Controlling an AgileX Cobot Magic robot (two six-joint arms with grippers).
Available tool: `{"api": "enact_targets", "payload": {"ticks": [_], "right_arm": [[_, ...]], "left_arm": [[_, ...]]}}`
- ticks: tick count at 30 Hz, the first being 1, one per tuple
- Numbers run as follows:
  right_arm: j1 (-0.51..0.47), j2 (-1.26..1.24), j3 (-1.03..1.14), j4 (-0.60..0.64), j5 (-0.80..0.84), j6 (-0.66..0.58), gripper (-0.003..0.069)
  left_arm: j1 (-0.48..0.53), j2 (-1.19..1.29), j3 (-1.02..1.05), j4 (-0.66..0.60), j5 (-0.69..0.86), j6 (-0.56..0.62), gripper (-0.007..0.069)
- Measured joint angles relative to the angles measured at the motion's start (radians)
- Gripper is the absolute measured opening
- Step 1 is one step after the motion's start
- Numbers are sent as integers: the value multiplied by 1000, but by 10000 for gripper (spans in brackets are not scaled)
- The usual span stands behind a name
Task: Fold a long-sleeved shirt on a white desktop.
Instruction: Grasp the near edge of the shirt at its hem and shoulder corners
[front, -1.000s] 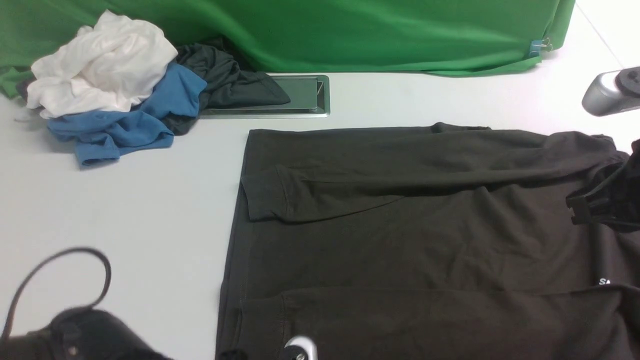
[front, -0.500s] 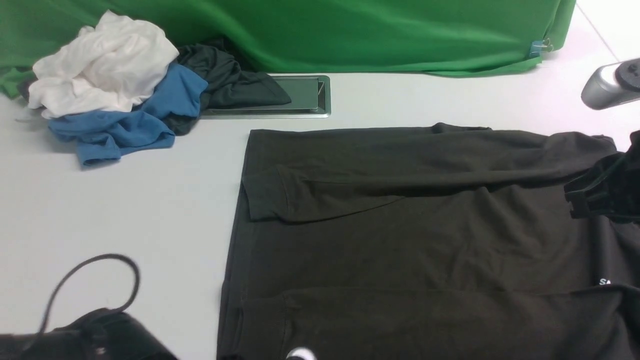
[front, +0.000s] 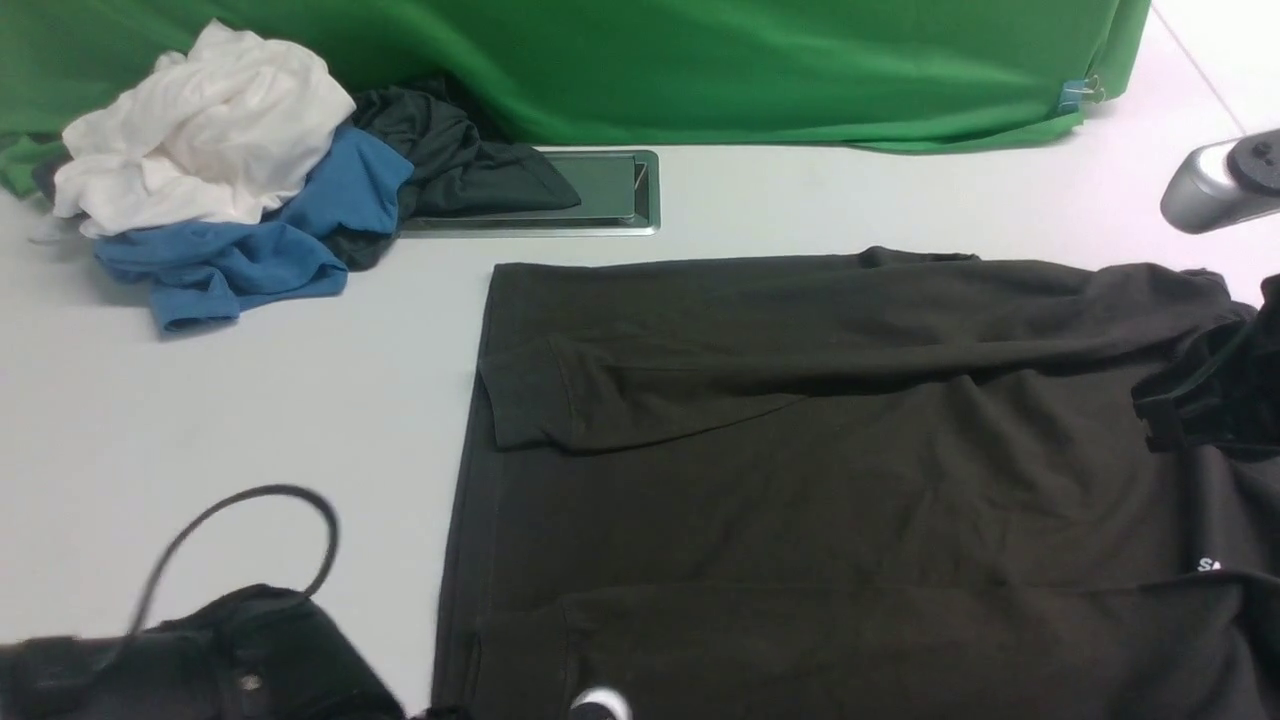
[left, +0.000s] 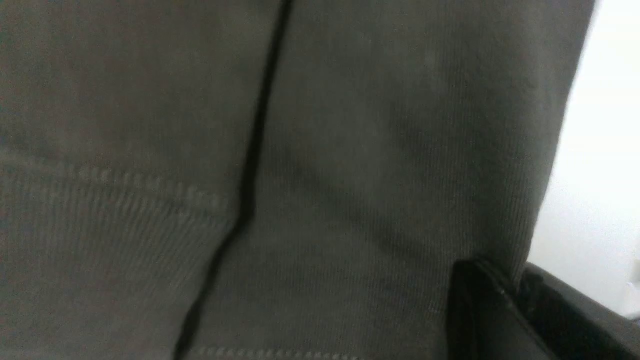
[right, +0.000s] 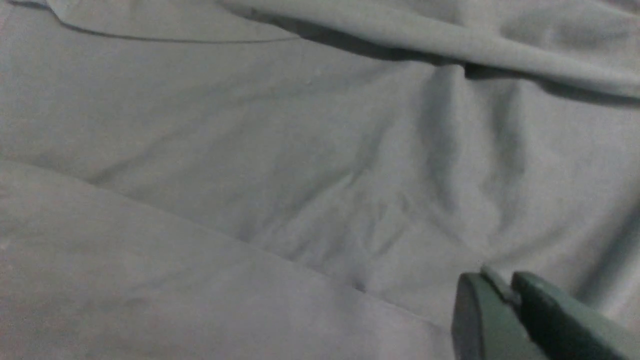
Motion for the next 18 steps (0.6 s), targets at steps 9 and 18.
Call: {"api": "enact_targets", "payload": {"ticks": [9, 18], "right_arm": [[0, 0, 0, -24, 131, 15, 109], [-1, -1, 33, -224, 314, 164, 251]], "left_arm": [[-1, -247, -72, 186, 151, -129, 27], [87, -302, -109, 209, 162, -134, 27]]}}
